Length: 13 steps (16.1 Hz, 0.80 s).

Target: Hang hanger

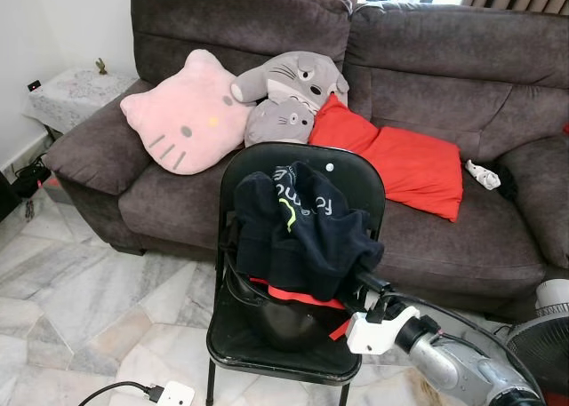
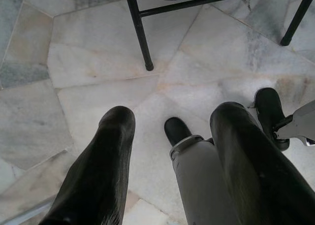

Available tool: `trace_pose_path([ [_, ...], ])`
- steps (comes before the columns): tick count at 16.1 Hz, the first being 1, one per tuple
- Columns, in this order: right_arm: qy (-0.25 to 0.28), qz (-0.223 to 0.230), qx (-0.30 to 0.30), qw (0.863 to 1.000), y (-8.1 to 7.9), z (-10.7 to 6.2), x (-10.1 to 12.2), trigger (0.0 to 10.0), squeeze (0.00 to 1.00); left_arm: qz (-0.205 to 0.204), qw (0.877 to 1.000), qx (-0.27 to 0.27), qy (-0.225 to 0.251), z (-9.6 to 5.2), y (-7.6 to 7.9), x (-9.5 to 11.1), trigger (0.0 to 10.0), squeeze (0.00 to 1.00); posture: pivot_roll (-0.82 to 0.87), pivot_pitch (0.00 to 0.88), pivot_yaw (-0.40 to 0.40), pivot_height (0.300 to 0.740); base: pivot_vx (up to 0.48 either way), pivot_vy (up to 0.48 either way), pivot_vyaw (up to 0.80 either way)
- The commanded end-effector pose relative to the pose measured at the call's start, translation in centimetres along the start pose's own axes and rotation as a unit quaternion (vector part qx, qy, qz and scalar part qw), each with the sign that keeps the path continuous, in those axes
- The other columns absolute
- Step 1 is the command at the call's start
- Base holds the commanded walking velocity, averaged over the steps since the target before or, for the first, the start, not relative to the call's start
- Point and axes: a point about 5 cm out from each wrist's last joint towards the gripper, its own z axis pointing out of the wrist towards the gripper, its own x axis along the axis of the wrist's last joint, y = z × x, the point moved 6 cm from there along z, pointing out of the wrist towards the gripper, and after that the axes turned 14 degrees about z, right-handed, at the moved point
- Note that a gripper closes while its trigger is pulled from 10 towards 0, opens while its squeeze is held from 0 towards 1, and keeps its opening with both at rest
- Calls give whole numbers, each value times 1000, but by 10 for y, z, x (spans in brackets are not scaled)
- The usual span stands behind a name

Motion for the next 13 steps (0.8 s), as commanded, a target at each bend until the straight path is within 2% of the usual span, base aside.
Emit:
trace_pose_path([
  [1, -17, -12, -8, 1000, 7, -2, -8, 10000, 0, 2, 1000, 0, -8, -1, 0, -6, 10000, 0, -115, 85, -10, 740, 0, 0, 0],
  [4, -36, -19, -24, 999, 19, -2, -17, 10000, 0, 4, 1000, 0, -8, -2, -1, -6, 10000, 0, -113, 87, -7, 740, 0, 0, 0],
  [9, -38, -25, -38, 998, 29, 2, -18, 10000, 0, 6, 1000, 2, -10, -2, -2, -7, 10000, 0, -108, 87, -1, 740, 0, 0, 0],
  [12, -58, -30, -68, 996, 43, 0, -26, 10000, 0, 7, 1000, 2, -10, -2, -3, -7, 10000, 0, -108, 88, -1, 740, 0, 0, 0],
  [13, -82, -22, -99, 991, 53, -1, -34, 10000, 0, 9, 1000, 2, -9, -2, -3, -7, 10000, 0, -109, 88, 1, 740, 0, 0, 0],
])
